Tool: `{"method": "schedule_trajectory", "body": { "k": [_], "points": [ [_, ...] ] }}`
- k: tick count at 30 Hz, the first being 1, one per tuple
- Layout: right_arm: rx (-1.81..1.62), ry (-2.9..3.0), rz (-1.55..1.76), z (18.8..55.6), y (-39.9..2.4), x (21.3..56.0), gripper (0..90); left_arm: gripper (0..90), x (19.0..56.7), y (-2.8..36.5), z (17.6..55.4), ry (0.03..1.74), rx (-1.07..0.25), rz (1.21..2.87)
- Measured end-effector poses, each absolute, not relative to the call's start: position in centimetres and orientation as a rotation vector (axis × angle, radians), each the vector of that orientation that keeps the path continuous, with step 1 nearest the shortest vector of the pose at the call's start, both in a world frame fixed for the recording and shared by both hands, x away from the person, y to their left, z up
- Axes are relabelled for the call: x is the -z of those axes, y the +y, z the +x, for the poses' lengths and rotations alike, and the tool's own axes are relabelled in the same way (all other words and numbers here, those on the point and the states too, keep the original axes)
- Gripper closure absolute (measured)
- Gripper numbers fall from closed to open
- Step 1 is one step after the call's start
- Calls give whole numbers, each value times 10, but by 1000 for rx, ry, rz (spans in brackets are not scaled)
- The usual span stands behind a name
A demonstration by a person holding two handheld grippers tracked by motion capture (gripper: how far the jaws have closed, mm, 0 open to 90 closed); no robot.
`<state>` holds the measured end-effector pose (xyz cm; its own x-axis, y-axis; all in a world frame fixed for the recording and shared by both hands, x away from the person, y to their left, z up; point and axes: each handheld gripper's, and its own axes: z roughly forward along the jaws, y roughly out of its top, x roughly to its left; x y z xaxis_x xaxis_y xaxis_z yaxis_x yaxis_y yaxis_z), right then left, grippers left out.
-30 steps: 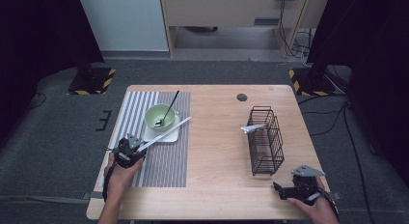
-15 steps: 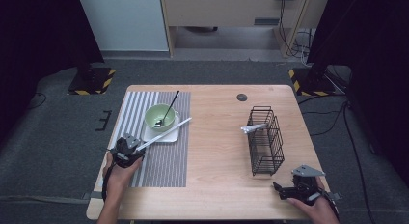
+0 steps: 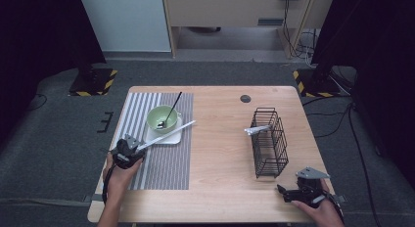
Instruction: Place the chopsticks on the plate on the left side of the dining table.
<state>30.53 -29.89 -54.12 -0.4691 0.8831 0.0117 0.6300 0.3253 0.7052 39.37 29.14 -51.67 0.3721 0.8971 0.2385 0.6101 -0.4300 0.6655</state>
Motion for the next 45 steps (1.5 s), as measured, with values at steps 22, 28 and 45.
{"method": "schedule_trajectory", "body": {
  "k": [22, 28, 45],
  "points": [
    [-926, 2228, 1335, 305, -299, 541, 5, 435, 512, 291, 399, 1310, -808, 2156],
    [-926, 2230, 1332, 305, -299, 541, 5, 434, 513, 294, 401, 1316, -811, 2168],
    [-926, 2228, 1334, 305, -299, 541, 5, 433, 513, 302, 412, 1345, -833, 2158]
  ]
}}
